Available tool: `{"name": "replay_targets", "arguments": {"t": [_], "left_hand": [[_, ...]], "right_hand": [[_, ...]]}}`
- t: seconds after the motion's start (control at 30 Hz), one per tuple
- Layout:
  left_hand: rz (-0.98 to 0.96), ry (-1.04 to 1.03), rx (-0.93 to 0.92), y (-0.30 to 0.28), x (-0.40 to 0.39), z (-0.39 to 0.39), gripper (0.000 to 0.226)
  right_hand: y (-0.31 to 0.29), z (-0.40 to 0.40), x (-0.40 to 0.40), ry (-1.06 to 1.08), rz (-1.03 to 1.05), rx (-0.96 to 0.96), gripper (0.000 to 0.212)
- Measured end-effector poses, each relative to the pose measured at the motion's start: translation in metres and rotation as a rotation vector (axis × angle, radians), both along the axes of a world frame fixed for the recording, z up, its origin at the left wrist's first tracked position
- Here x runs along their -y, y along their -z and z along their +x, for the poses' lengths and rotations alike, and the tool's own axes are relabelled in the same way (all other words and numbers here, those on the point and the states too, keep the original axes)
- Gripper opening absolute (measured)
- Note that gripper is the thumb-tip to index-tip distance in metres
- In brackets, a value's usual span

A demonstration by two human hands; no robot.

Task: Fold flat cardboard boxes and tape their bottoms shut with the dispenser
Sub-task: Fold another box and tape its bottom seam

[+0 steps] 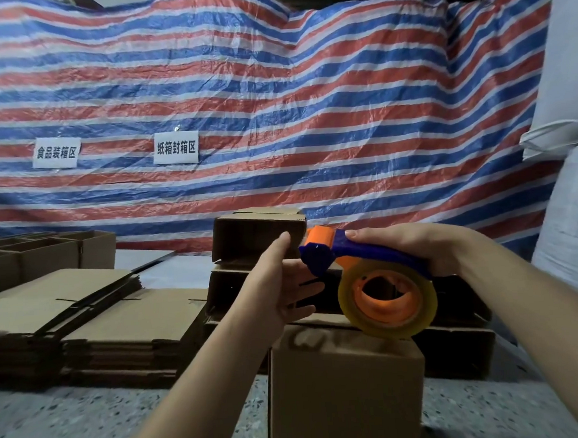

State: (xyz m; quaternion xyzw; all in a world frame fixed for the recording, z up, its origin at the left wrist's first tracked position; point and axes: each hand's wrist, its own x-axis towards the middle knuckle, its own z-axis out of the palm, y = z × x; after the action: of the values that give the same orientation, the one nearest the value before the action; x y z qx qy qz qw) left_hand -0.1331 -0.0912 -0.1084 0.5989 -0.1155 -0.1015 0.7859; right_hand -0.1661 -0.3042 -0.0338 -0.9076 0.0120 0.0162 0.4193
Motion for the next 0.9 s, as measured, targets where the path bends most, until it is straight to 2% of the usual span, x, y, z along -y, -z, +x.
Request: {"name": "replay_targets", "arguments": {"t": [0.2,0.5,0.6,0.73,0.9], "left_hand": [[0.009,-0.044,0.001,-0.005,0.003,-0.002,0.024],[-0.009,-0.156,-0.015,0.003,0.016,-0.004,0.014],[-0.01,-0.216,0.01,0.012,0.023,-0.004,0.016],[-0.022,-0.312,0.039,0.017,0.028,-0.007,0.031],[-0.123,-0.403,-0.089,0.016,0.023,-0.003,0.033]], "right_hand": [[-0.001,0.0,0.002,-0.018,0.013,-0.004,0.087],[-0.008,0.0,0.003,-0.003,-0.024,-0.04,0.081],[-0.015,-0.001,0.003,0.016,-0.102,-0.089,0.084],[-0.017,0.002,0.002,0.024,-0.153,-0.123,0.087],[-0.023,0.003,0.007,0.053,-0.216,-0.163,0.085]]}}
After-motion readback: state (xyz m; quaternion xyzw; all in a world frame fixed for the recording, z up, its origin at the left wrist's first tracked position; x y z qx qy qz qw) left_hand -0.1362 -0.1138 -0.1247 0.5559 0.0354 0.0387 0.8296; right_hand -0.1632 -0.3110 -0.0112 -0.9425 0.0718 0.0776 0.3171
